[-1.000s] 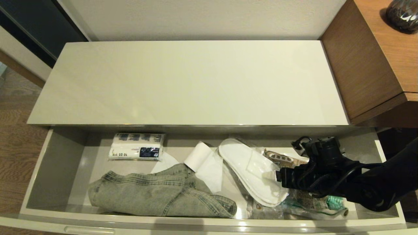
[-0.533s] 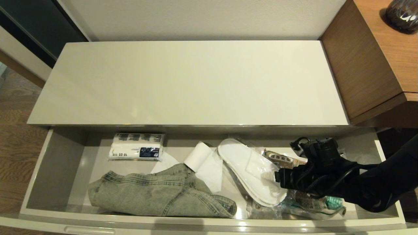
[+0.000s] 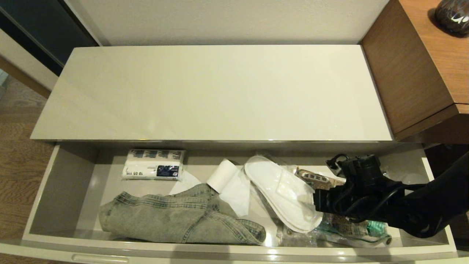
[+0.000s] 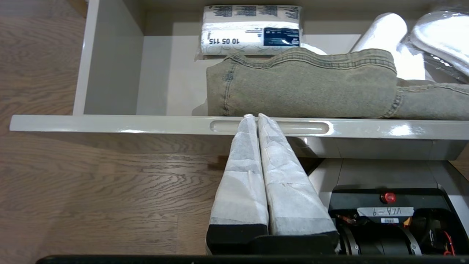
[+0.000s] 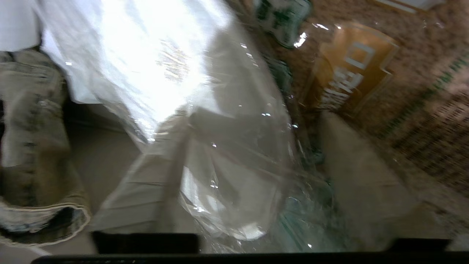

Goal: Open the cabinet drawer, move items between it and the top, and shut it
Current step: Take out the disposable slippers from the drawer

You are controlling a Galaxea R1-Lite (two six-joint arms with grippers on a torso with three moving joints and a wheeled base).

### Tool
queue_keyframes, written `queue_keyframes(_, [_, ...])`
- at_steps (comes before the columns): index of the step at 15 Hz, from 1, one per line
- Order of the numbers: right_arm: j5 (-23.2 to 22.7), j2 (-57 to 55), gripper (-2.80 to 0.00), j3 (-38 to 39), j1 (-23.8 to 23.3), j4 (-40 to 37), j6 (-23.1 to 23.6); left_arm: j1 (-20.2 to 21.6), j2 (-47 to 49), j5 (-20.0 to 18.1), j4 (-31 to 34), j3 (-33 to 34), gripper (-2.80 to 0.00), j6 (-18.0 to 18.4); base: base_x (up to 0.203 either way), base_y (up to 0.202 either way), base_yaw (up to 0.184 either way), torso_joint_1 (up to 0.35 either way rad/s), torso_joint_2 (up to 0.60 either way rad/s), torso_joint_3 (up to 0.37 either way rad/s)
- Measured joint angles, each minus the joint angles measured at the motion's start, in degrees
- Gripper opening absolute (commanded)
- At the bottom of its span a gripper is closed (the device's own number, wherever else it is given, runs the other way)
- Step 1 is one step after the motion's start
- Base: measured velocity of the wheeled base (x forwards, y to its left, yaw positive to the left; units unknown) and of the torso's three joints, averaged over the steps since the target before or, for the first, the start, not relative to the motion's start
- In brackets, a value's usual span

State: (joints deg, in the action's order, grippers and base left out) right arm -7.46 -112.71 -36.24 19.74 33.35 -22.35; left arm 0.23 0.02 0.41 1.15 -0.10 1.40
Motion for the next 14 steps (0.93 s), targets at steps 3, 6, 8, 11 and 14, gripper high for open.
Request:
queue_keyframes(3, [-0.35,1.16,-2.80,0.09,0.02,-0.82,-0.20,0.01,0.00,0.02,0.00,0.00,-2.80,-0.02,0.000,0.000,0.000,0.000,0.00,0.000])
queue_keyframes(6, [-1.16,5.18,-2.80,0.26,-0.04,-3.12,-0.56,0.01,0.00,0.00,0.01,0.00,-2.80,-0.01,0.000,0.000,0.000,0.000,0.00,0.000])
queue_keyframes(8, [-1.20,6.69,-2.80,0.30,-0.07,-3.61,-0.59,0.01,0.00,0.07,0.00,0.00,-2.80,0.05,0.000,0.000,0.000,0.000,0.00,0.000])
queue_keyframes(11, [-1.18,9.47,-2.80,0.37,0.00,-6.71,-0.64,0.01,0.00,0.07,-0.05,0.00,-2.80,0.08,0.000,0.000,0.000,0.000,0.00,0.000])
queue_keyframes(14, [-1.18,11.32,-2.80,0.41,0.11,-7.95,-0.66,0.01,0.00,0.10,-0.10,0.02,-2.80,0.16,0.000,0.000,0.000,0.000,0.00,0.000])
